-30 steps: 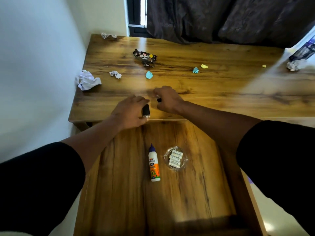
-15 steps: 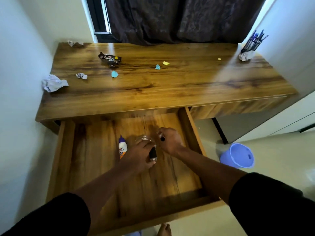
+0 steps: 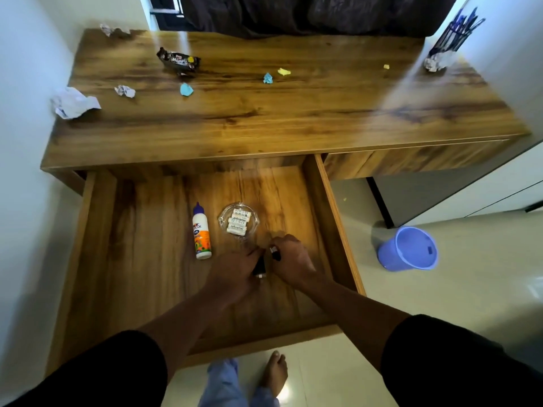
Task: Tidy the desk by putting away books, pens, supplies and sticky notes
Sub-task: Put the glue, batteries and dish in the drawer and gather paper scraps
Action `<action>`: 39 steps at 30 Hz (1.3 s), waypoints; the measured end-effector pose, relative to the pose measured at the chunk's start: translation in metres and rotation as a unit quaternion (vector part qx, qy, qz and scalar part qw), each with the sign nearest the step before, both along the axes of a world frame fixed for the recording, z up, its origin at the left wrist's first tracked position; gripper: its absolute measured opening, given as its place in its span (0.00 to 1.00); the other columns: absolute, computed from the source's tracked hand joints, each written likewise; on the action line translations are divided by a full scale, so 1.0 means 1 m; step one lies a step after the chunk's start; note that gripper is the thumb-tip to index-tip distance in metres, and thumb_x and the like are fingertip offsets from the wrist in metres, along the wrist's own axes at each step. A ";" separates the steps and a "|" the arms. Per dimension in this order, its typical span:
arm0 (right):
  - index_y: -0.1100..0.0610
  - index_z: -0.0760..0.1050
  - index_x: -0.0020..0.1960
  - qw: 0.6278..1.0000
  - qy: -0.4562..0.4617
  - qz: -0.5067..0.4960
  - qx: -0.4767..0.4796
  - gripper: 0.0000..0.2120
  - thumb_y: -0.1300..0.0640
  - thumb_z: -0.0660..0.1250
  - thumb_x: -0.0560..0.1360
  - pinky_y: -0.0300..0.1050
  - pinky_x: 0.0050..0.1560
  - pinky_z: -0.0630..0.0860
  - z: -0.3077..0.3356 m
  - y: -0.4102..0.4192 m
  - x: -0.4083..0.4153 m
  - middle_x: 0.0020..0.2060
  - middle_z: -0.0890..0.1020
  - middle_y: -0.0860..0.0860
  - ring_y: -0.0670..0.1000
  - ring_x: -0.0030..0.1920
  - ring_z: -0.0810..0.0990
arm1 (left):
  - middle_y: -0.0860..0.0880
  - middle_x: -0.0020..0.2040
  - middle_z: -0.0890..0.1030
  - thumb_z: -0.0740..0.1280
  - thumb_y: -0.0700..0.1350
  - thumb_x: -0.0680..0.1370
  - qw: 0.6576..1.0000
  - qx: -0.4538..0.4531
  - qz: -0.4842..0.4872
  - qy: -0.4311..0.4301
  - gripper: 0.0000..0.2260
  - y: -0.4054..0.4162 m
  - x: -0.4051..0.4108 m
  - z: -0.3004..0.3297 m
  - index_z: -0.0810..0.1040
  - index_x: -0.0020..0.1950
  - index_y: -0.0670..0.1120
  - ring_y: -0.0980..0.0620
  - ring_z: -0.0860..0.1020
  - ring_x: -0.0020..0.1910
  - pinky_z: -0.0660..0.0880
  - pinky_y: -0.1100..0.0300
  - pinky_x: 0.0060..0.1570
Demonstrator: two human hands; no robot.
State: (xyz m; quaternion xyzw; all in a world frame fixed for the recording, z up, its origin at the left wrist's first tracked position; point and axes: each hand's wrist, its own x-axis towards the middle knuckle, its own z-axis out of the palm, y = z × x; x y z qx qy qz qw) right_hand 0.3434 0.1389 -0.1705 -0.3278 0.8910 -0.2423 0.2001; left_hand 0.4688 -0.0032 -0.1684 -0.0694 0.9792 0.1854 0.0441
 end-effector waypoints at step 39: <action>0.48 0.83 0.57 0.899 -0.220 0.342 0.160 0.22 0.36 0.75 0.70 0.53 0.58 0.81 0.055 0.042 0.047 0.52 0.85 0.44 0.46 0.53 0.82 | 0.64 0.58 0.82 0.72 0.75 0.62 0.908 0.183 -0.074 -0.370 0.34 0.010 0.060 0.063 0.80 0.64 0.61 0.63 0.78 0.57 0.76 0.53 0.64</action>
